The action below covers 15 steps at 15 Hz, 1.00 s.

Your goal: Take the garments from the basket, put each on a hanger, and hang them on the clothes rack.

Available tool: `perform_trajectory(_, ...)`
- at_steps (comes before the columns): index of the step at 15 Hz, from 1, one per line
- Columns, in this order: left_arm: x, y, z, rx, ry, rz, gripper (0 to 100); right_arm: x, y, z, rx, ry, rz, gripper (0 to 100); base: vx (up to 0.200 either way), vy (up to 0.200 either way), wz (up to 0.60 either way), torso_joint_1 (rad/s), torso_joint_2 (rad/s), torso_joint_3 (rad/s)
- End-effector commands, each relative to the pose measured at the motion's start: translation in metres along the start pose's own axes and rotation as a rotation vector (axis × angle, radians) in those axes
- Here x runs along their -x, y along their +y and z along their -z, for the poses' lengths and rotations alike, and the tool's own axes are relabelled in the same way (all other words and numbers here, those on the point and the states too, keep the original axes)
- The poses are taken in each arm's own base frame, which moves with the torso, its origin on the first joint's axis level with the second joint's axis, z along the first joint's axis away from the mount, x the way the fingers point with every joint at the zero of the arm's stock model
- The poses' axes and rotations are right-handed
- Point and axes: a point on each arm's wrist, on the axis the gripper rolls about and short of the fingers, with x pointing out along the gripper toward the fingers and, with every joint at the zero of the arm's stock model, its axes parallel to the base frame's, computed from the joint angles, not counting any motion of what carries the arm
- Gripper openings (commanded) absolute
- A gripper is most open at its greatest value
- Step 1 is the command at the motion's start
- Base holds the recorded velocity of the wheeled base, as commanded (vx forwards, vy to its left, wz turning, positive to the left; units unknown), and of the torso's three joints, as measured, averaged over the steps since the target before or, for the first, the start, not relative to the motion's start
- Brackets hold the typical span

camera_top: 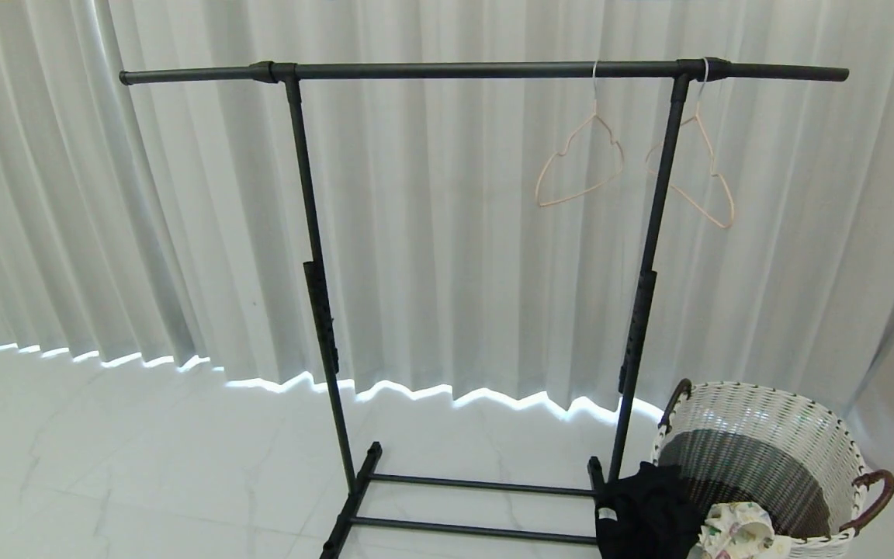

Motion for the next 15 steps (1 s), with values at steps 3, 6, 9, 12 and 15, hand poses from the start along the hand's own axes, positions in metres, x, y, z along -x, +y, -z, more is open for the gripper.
perform_trajectory(3,0.0,0.0,-0.0001,0.002,-0.001,0.001,100,0.0,0.0,-0.0001,-0.028,-0.001,0.0,100,0.0,0.0,0.0,0.0,0.0,0.0)
perform_trajectory(6,0.0,0.0,0.0,0.003,0.0,0.001,100,0.0,0.0,-0.0001,-0.047,-0.001,0.0,100,0.0,0.0,0.0,0.0,0.0,0.0)
perform_trajectory(9,0.0,0.0,0.0,0.002,0.0,0.001,100,0.0,0.0,-0.0001,-0.048,-0.001,0.0,100,0.133,0.0,0.0,0.0,0.0,0.003)
perform_trajectory(12,0.0,0.0,0.0,0.003,0.0,0.001,100,0.0,0.0,-0.0001,-0.039,-0.001,-0.003,100,0.2,0.0,0.0,0.004,0.01,0.005)
perform_trajectory(15,0.0,0.0002,0.0002,0.026,0.003,-0.008,100,0.0,0.0,-0.0001,-0.057,-0.001,-0.001,100,0.2,0.0,0.0,-0.001,0.01,0.002)
